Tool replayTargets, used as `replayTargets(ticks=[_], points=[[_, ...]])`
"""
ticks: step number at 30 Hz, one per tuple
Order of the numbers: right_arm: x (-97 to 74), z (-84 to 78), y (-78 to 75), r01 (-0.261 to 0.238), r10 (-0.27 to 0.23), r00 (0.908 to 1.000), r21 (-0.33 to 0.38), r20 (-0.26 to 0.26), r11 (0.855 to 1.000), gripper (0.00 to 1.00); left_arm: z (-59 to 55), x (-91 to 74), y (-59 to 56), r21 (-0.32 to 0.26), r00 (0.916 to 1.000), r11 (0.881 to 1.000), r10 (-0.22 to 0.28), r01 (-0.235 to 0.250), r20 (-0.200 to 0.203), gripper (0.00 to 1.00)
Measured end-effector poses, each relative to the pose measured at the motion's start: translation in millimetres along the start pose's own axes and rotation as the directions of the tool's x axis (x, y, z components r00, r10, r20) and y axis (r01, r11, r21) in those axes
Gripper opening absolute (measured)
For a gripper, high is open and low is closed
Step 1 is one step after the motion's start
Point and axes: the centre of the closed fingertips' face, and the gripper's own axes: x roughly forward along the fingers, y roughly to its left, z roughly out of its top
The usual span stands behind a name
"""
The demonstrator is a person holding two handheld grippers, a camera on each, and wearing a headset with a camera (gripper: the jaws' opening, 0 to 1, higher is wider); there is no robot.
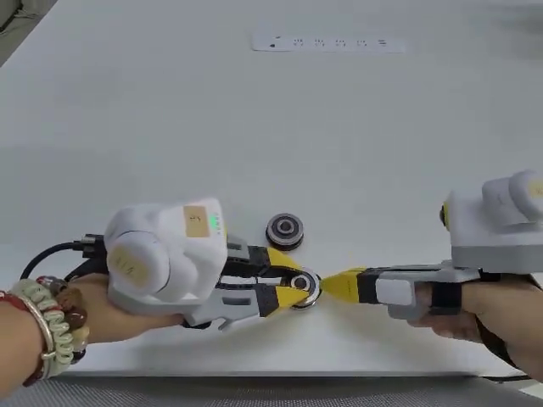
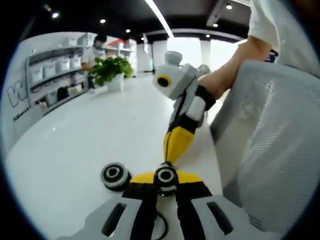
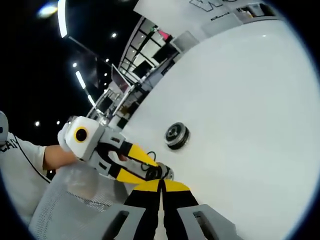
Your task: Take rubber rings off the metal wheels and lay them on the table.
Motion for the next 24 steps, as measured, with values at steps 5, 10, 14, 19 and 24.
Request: replayTargets(ticks=[5, 10, 14, 19, 24], points=[[0.2, 0.7, 2.6, -0.019, 0.019, 0.9998, 0.031, 0.011, 0.999, 0.00, 0.1, 0.0, -0.1, 0.002, 1.0000, 1.000, 0.001, -0.001, 0.002, 0.15], [1.2, -0.8, 6.1, -0.033, 0.033, 0.9994, 0.040, 0.003, 0.999, 0.00, 0.5, 0.3, -1.3, 0.011, 1.0000, 1.000, 0.002, -0.002, -0.002, 0.15], [2.0, -0.1, 7.0, -0.038, 0.038, 0.9993, 0.049, 0.005, 0.998, 0.00, 0.6, 0.2, -1.2, 0.010, 1.0000, 1.000, 0.002, -0.002, -0.001, 0.15], [3.2, 2.4, 6.9, -0.046, 0.045, 0.9989, 0.071, 0.015, 0.996, 0.00, 0.8, 0.3, 0.0, 0.013, 0.9999, 1.000, 0.011, -0.011, -0.004, 0.15], [5.0, 3.8, 8.3, -0.051, 0.050, 0.9987, 0.069, 0.013, 0.996, 0.00, 0.7, 0.3, 0.5, 0.019, 0.9999, 1.000, 0.014, -0.014, -0.008, 0.15]])
